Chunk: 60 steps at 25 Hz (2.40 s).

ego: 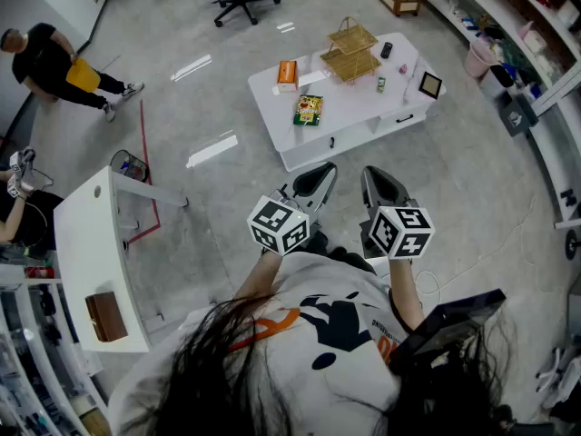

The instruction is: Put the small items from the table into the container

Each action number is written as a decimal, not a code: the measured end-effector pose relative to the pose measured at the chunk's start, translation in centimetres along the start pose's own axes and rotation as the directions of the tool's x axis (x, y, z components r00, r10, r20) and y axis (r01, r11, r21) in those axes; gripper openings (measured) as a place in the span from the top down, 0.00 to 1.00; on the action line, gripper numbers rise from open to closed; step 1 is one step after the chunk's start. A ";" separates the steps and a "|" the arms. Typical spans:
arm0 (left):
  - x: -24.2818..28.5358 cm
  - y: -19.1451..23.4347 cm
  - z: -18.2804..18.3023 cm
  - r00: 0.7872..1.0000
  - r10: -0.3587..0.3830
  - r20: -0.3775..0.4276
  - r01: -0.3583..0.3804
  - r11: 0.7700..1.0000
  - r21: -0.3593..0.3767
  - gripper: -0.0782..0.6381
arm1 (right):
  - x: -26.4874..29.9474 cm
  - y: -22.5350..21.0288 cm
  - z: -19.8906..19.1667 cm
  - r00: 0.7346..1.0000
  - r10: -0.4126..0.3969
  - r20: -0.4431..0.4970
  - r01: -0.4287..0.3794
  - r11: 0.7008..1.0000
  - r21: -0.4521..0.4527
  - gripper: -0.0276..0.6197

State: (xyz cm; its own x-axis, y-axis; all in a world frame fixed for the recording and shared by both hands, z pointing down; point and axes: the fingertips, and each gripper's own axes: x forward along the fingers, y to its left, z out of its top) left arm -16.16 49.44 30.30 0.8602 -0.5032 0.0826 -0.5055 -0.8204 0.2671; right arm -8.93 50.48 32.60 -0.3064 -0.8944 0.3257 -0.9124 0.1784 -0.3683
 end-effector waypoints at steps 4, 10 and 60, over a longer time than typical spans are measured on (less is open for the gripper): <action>0.3 -0.3 -0.3 1.000 -0.005 -0.007 0.005 1.000 0.006 0.87 | -0.1 -0.3 -0.1 1.000 0.001 0.002 -0.001 1.000 -0.002 0.93; 0.6 -0.5 -0.6 1.000 -0.017 -0.015 0.017 1.000 0.003 0.87 | -0.3 -0.5 0.0 1.000 -0.011 0.015 0.011 1.000 -0.028 0.93; 28.9 27.1 4.5 0.975 -0.183 -0.127 0.163 0.975 -0.152 0.87 | 28.9 -19.7 12.0 0.971 -0.221 -0.096 0.234 0.960 0.155 0.93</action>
State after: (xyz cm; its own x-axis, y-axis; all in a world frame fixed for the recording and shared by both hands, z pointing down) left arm -5.30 11.42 35.64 0.9396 -0.3061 0.1533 -0.3423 -0.8404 0.4202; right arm 3.47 16.16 38.85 -0.1221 -0.8682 0.4809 -0.9055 -0.1009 -0.4121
